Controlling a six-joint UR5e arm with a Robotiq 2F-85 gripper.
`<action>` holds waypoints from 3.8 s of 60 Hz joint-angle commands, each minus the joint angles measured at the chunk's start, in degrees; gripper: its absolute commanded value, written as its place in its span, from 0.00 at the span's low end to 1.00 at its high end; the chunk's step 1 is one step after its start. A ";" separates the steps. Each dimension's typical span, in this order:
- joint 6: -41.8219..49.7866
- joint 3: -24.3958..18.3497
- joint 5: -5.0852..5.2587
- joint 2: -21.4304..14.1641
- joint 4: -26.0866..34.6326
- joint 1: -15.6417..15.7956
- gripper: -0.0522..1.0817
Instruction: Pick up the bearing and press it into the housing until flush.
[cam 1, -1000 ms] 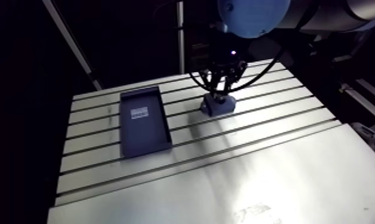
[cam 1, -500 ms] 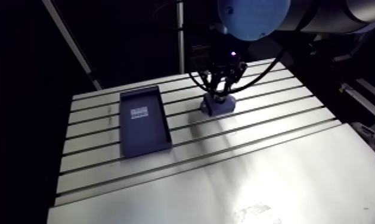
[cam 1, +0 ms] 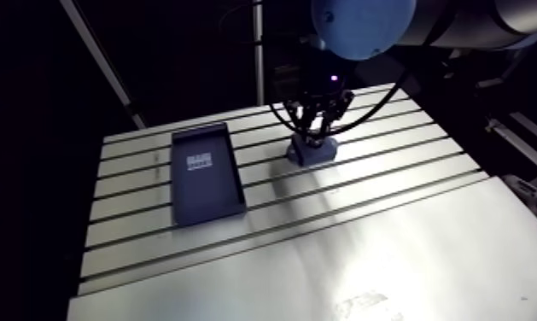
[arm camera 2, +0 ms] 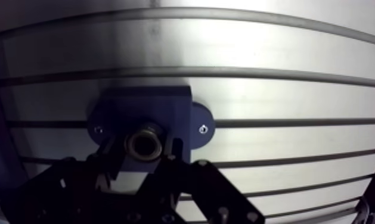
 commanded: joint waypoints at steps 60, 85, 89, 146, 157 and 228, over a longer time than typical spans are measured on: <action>0.00 0.49 0.00 0.53 -0.01 -0.12 0.71; 0.00 0.48 -0.17 0.45 -1.33 -0.21 0.52; 0.00 0.40 -0.18 0.37 -1.33 -0.38 0.12; 0.96 -2.10 -0.73 -3.07 4.15 -0.65 0.50; 1.24 -2.15 0.70 -2.82 5.97 -0.72 0.80; 1.24 -1.64 0.71 -0.27 3.25 -0.65 0.96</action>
